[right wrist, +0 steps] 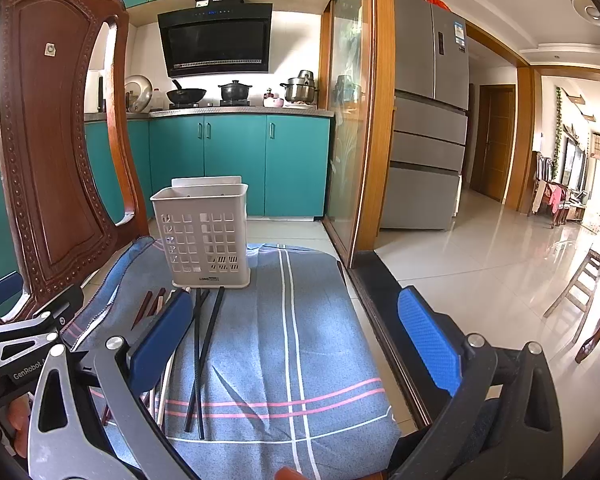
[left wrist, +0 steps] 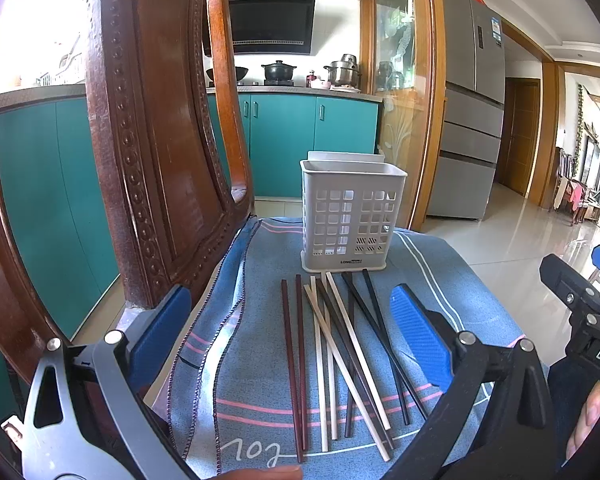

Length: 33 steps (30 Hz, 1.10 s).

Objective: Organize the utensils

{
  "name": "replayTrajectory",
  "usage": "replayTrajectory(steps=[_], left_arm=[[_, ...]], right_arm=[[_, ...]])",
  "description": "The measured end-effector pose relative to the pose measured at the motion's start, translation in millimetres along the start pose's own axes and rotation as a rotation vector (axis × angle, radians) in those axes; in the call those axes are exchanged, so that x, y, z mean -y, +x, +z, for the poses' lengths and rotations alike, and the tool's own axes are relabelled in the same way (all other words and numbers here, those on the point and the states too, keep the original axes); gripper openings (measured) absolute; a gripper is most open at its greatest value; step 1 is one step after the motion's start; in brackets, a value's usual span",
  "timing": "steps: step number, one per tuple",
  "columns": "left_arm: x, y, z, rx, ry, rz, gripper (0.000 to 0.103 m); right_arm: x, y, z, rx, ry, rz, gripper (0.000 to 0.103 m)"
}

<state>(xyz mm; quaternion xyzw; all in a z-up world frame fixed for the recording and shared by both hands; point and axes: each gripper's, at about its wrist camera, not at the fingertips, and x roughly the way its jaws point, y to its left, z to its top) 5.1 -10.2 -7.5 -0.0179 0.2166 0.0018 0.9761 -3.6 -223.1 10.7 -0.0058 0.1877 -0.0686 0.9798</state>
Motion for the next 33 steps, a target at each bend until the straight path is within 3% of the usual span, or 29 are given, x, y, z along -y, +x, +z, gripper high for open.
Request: replayTrajectory(steps=[33], left_arm=[[4.2,-1.3,-1.5,0.001,0.007,-0.002,0.099]], right_arm=[[1.5,1.5,-4.0,-0.003,0.003,-0.002,0.1]])
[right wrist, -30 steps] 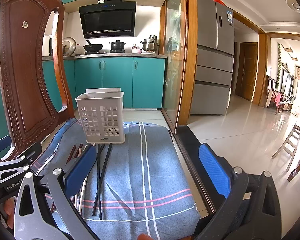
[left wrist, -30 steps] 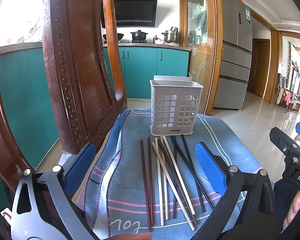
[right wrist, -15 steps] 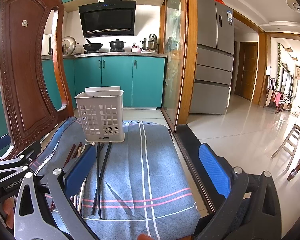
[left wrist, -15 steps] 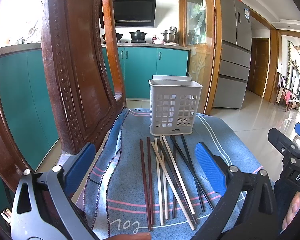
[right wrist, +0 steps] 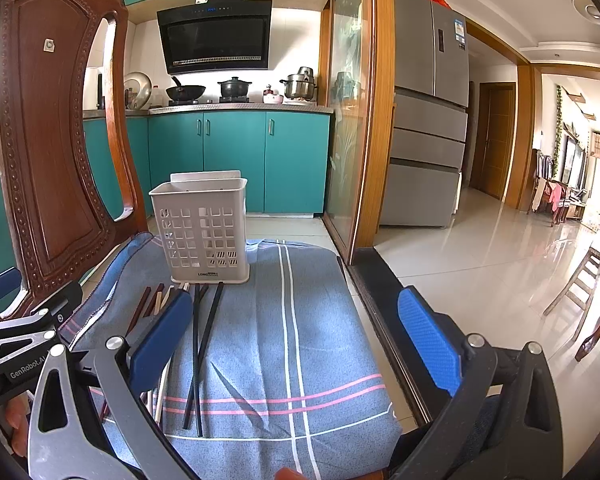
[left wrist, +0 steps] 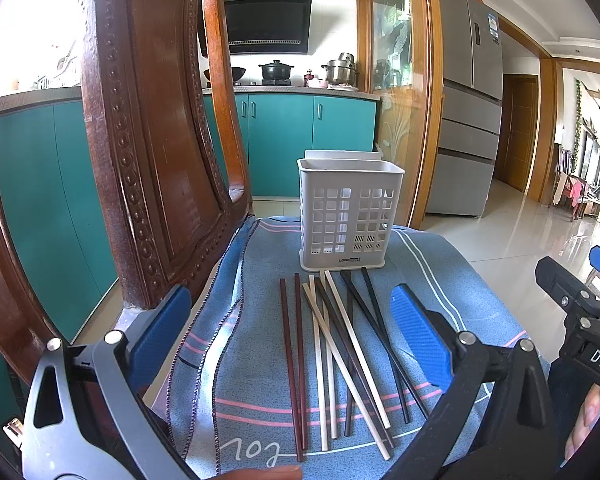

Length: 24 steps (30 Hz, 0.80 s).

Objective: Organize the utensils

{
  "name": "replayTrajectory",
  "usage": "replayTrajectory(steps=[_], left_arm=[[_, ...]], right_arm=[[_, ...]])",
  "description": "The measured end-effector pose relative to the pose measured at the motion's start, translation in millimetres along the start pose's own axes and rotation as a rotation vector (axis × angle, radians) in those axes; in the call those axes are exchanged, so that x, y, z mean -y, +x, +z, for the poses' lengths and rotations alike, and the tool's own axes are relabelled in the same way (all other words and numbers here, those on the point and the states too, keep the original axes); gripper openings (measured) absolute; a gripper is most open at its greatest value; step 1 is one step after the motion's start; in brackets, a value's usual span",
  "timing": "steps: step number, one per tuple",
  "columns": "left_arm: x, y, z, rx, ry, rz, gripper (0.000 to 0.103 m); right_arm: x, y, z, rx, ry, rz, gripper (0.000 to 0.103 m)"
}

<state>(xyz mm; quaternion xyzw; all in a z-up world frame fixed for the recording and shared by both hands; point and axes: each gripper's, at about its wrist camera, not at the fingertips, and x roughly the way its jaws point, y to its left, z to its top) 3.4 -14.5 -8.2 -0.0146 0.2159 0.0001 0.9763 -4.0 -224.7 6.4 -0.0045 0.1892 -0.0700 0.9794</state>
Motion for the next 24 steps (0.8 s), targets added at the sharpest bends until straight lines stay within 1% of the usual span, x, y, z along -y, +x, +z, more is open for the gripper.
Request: replayTrajectory(steps=[24], left_arm=[[0.3,0.0,0.1,0.002,0.001,0.0,0.099]], right_arm=[[1.4,1.2,-1.7,0.002,-0.002,-0.004,0.1]])
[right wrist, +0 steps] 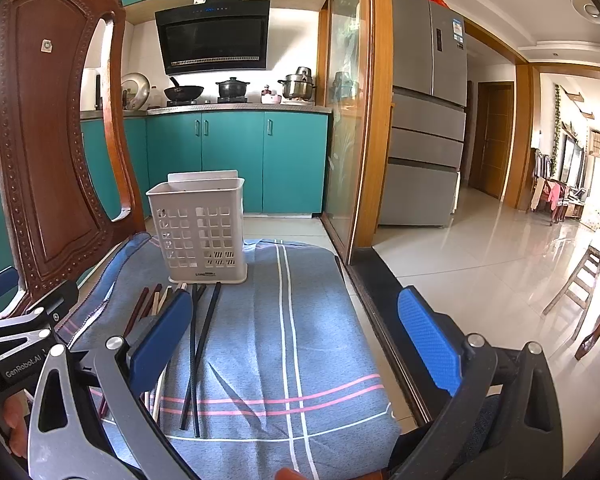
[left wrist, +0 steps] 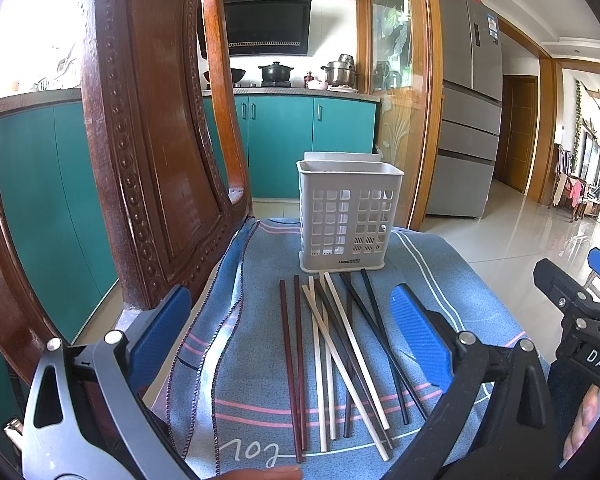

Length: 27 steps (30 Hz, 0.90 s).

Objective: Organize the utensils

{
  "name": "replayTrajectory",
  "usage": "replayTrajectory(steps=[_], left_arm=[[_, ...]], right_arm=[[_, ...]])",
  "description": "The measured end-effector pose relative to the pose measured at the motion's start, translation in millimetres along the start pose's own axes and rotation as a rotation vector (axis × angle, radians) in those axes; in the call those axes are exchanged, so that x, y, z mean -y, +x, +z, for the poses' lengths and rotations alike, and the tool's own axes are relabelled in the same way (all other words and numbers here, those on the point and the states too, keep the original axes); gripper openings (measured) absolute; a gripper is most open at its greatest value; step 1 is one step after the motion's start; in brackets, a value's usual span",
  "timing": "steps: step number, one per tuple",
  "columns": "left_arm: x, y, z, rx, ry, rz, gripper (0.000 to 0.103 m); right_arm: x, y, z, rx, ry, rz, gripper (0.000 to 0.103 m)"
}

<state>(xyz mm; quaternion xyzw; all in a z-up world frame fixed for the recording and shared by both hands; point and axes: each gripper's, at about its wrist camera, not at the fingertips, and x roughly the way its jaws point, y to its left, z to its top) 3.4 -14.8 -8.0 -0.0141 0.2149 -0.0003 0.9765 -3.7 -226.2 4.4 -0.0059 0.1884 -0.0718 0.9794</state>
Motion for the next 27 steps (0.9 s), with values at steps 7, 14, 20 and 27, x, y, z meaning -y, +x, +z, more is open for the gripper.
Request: replayTrajectory(steps=[7,14,20,27], left_arm=[[3.6,20.2,-4.2,-0.106,0.037,0.071,0.099],[3.9,56.2,-19.3,-0.301,0.037,0.057,0.085],[3.2,71.5,-30.5,-0.379,0.013,0.016,0.047],[-7.1,88.6,-34.8,-0.409,-0.059,-0.021,0.029]], right_arm=[[5.1,33.5,-3.0,-0.116,-0.044,0.006,0.1],[4.5,91.8,-2.5,-0.245,-0.046,0.108,0.085],[-26.3,163.7,2.9,-0.413,-0.06,0.264,0.044],[-86.0,217.9,-16.7,-0.588,-0.138,0.402,0.035]])
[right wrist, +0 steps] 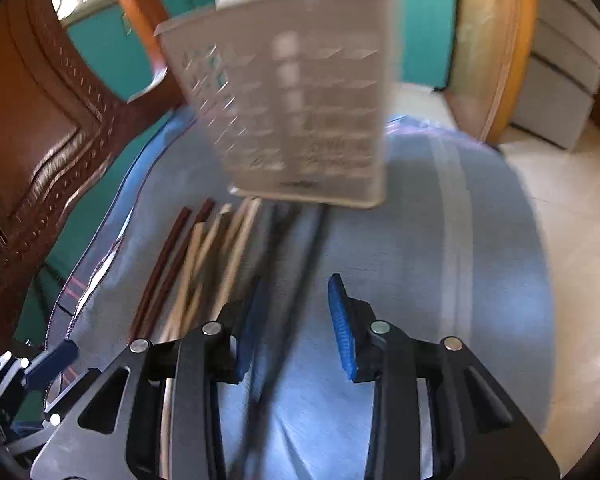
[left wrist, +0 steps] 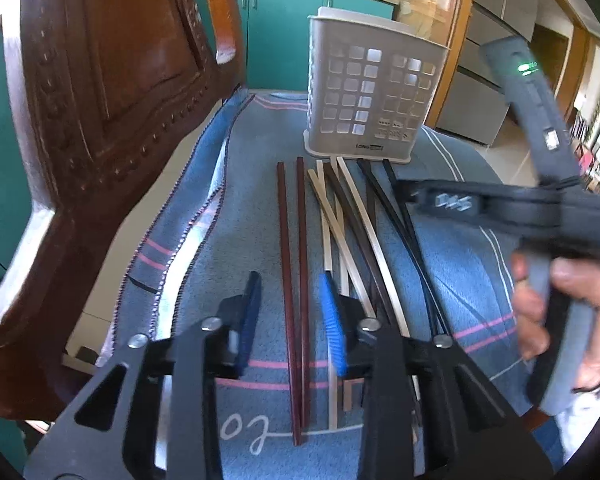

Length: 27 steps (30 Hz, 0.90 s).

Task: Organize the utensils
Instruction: 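Close the right tool on a black chopstick while the left tool grasps a brown chopstick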

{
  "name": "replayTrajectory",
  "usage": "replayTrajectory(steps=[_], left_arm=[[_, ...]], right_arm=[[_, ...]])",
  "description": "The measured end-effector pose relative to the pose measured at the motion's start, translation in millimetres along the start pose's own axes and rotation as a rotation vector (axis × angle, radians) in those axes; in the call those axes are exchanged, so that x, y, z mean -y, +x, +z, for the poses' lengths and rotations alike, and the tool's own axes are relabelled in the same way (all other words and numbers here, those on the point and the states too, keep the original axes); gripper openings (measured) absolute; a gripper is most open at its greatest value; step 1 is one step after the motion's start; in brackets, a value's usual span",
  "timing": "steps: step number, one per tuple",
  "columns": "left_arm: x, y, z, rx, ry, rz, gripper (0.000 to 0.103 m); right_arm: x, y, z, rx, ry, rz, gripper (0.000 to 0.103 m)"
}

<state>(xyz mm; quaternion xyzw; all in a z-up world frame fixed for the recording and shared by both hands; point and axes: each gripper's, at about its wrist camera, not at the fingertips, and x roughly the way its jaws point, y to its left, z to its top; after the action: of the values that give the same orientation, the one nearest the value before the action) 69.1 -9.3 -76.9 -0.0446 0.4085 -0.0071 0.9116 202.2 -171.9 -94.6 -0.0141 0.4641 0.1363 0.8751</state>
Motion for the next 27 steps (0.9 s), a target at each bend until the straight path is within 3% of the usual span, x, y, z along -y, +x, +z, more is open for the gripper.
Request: replayTrajectory(steps=[4,7,11,17,21,27], left_arm=[[-5.1,7.9,2.5,-0.014,-0.035,-0.026,0.027],[-9.1,12.2,7.2,-0.021,-0.062,-0.052,0.025],[-6.0,23.9,24.9,-0.045,-0.072,-0.058,0.017],[6.1,48.2,69.7,-0.088,-0.006,-0.011,0.013],[6.8,64.8,82.5,-0.094,-0.006,-0.011,0.013],[7.4,80.9,77.3,-0.12,-0.021,0.011,0.013]], right_arm=[[1.8,16.7,-0.2,-0.024,0.01,-0.04,0.034],[10.4,15.4,-3.2,-0.025,0.006,-0.021,0.021],[31.0,10.7,-5.4,-0.075,0.061,0.069,0.014],[60.3,-2.9,-11.3,-0.101,0.093,0.085,0.013],[73.1,-19.3,-5.3,-0.068,0.131,0.22,0.013],[82.6,-28.4,-1.4,-0.027,0.097,0.054,0.014]])
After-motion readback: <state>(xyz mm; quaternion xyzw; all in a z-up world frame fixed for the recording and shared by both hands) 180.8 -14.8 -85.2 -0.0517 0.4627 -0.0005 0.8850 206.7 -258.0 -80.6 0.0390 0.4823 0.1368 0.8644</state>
